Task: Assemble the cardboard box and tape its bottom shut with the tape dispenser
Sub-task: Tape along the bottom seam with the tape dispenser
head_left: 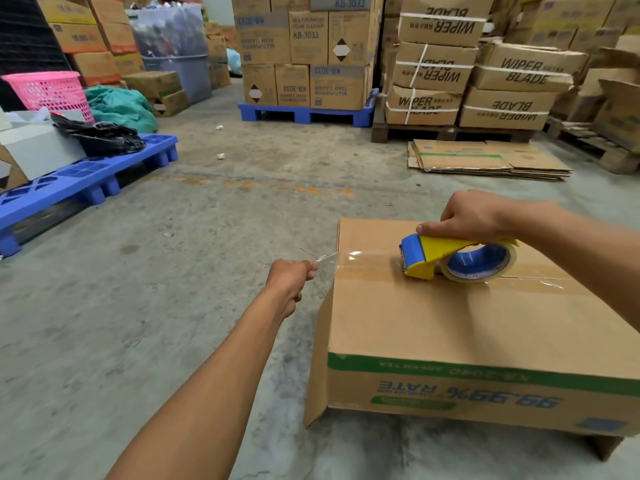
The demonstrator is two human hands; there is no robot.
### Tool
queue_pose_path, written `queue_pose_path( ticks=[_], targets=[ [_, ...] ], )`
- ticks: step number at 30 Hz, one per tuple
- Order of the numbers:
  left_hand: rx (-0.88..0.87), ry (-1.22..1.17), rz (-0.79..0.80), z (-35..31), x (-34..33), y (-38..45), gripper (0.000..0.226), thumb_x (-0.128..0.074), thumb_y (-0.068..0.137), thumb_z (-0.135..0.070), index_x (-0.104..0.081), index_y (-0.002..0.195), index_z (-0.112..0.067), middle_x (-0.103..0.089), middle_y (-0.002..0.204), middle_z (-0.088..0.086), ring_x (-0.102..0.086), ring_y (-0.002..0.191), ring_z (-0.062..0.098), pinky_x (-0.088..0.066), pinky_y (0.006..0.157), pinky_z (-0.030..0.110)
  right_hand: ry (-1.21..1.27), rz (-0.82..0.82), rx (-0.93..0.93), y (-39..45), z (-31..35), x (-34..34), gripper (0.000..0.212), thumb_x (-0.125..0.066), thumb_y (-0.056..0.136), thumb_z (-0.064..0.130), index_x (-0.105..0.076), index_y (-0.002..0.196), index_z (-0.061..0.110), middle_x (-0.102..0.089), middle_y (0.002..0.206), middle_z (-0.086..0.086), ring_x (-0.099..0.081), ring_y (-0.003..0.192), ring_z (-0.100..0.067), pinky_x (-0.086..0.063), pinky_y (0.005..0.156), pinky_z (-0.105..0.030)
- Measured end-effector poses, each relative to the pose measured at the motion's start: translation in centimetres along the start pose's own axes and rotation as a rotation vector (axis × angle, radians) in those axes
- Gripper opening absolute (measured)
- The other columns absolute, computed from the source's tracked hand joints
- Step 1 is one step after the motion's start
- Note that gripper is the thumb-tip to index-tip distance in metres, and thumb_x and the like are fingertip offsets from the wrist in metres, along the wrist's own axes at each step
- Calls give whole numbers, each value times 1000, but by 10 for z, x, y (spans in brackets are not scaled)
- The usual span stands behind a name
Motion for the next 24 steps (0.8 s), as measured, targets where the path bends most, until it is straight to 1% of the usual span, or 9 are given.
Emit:
queue_pose_path(
  ticks=[4,6,8,10,13,15,18,21,24],
  targets=[
    [-47,78,24,15,-19,-3,21,-52,100,-21,-63,84,-14,-61,82,3,-49,67,13,-47,71,30,-44,-6,-8,0,2,-2,72,-50,83,69,-72,101,4,-70,93,-13,-64,82,-25,-51,65,-33],
    [-57,125,30,19,-29,-3,25,-49,101,-28,-61,83,-15,-66,92,7,-51,70,17,-42,71,29,-67,-13,-8,2,2,-3,75,-50,82,70,-72,104,2,-71,98,-15,-65,86,-27,-54,76,-39],
    [-14,131,74,18,-37,-6,28,-48,100,-34,-59,112,-11,-65,111,13,-62,86,21,-47,76,32,-88,-16,3,3,3,-4,76,-51,81,71,-72,101,1,-71,96,-16,-65,86,-28,-53,75,-39],
    [95,129,145,21,-38,-5,68,-51,98,-42,-20,154,-21,-48,145,14,-49,130,31,-43,104,46,-116,-15,22,2,6,-4,73,-51,82,70,-72,88,0,-68,83,-14,-60,78,-27,-46,65,-36],
    [197,221,203,36,-31,-9,88,-52,95,-54,8,156,-31,-21,162,8,-24,147,33,-29,116,53,-147,-35,37,0,11,-4,68,-51,83,69,-70,80,3,-56,70,-10,-52,70,-24,-37,57,-32],
    [100,262,113,35,-25,-13,74,-40,100,-50,1,157,-28,-11,165,5,-16,150,30,-21,119,51,-149,-41,40,1,13,-4,66,-51,83,69,-68,77,5,-54,69,-9,-50,69,-23,-35,55,-32],
    [-269,369,-17,-2,-28,-31,60,-26,105,-41,-7,158,-21,-10,165,2,-9,152,23,-14,121,45,-139,-36,48,3,13,-5,64,-52,82,69,-67,74,8,-52,66,-7,-49,65,-21,-35,55,-30],
    [-603,797,95,-35,-57,-64,62,-29,104,-32,-2,158,-16,-1,166,4,3,152,24,-12,121,49,-132,-30,44,5,12,-4,61,-52,83,68,-59,63,10,-53,60,-6,-50,59,-20,-35,52,-29],
    [-642,1110,152,-22,-86,-82,63,-22,103,-35,0,157,-10,1,166,8,6,152,27,-6,122,49,-133,-4,45,6,12,-2,62,-51,83,68,-60,62,10,-62,56,-6,-58,56,-21,-43,56,-29]
  ],
)
Point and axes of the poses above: each hand's wrist, its own y-axis towards the middle knuckle, its own x-axis out of the back of the hand, z = x × y, the point moved 3 cm from there along y, towards the middle knuckle
